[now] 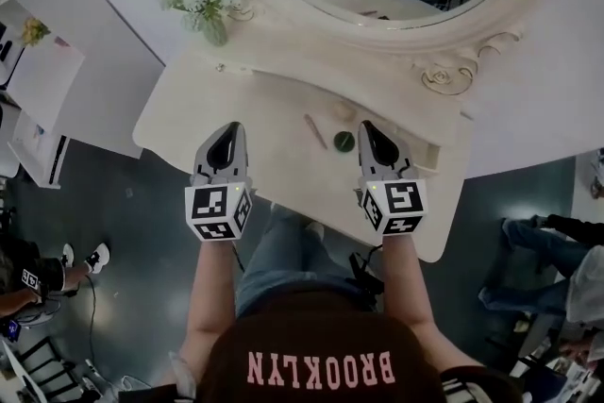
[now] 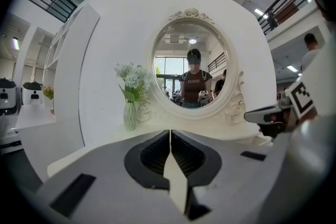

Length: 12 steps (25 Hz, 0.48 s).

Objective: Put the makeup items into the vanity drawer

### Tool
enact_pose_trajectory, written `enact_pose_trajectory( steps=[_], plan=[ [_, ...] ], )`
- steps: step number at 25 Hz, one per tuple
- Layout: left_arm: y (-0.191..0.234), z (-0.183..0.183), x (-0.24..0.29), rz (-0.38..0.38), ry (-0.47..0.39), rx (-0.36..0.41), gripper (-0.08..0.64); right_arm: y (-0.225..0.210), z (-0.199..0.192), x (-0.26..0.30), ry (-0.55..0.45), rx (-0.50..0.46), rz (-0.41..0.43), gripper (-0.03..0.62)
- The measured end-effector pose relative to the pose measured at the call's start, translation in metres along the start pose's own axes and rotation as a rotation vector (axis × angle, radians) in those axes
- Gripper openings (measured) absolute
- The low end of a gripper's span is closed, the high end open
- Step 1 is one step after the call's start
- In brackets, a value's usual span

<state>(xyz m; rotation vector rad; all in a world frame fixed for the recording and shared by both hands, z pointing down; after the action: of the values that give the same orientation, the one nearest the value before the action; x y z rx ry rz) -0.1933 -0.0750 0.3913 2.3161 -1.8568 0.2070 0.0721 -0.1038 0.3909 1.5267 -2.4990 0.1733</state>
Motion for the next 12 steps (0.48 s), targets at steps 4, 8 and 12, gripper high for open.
enact_pose_trajectory(
  steps=[4,8,12],
  plan=[
    [0.013,-0.012,0.025,-0.018,0.039,-0.033,0.006,-0.002,-0.017,0.020,0.064,0.010,-0.029,-0.002],
    [0.021,-0.026,0.047,-0.062,0.080,-0.042,0.006,-0.003,-0.038,0.039,0.120,0.055,-0.045,-0.002],
    [0.023,-0.049,0.059,-0.094,0.134,-0.057,0.006,-0.003,-0.065,0.048,0.184,0.116,-0.046,-0.002]
  ],
)
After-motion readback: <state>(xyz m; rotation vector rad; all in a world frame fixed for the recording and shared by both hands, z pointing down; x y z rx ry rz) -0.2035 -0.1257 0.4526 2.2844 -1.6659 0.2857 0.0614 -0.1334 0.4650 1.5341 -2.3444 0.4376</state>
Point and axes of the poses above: the fingertips, and each gripper's own axes: x forward along the fingers, y to its left, z out of its top, the point moved 6 cm from there along -x, backward along the fingers, and after that the axes turned 2 degrees about -z, right-handed, at the moved point
